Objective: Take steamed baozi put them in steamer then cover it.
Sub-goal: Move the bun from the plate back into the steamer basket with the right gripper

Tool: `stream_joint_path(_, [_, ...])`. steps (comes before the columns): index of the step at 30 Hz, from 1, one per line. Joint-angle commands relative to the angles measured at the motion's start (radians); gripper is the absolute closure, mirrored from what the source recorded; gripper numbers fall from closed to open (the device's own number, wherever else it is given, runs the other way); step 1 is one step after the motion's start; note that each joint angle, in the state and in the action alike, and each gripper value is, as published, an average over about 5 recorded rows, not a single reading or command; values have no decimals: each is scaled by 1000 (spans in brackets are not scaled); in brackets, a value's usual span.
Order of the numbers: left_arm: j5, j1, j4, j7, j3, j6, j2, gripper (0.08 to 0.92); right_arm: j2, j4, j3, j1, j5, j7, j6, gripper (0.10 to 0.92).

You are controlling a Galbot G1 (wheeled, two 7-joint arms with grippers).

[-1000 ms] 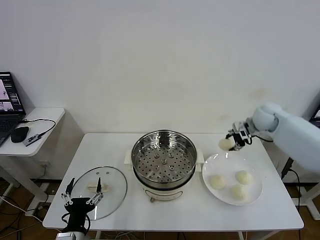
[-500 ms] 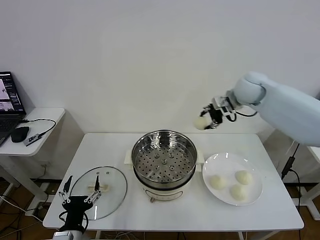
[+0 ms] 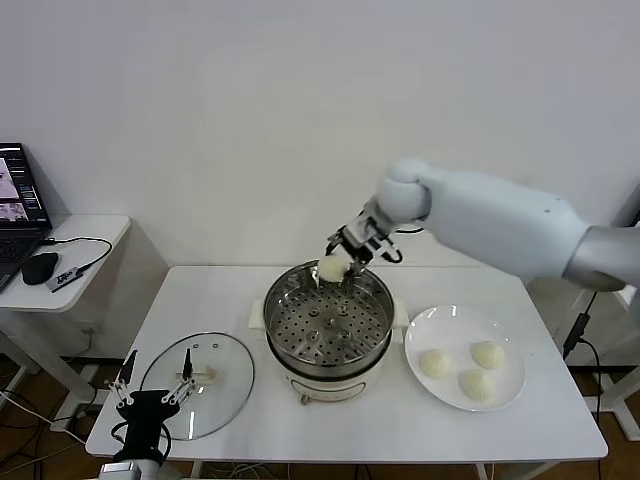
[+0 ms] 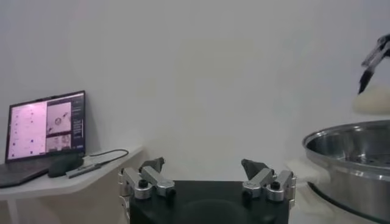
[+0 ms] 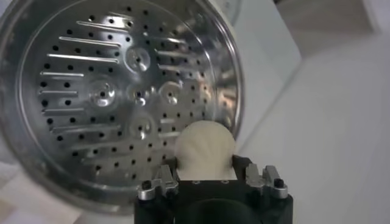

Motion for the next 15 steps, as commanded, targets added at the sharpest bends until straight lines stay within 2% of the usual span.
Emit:
stream_joint_path(1, [0,0,0,1,-2,1,-2,177,109,-66,-57,-54,-185,30,195,440])
stream_joint_path(8, [2,0,4,1,0,1,-6,177,114,-114,-36,-103,-285,51,258,440])
stream_joint_path(15, [3,-1,4,1,1,0,-7,177,127,-166,-10,-136,-323,71,285,440])
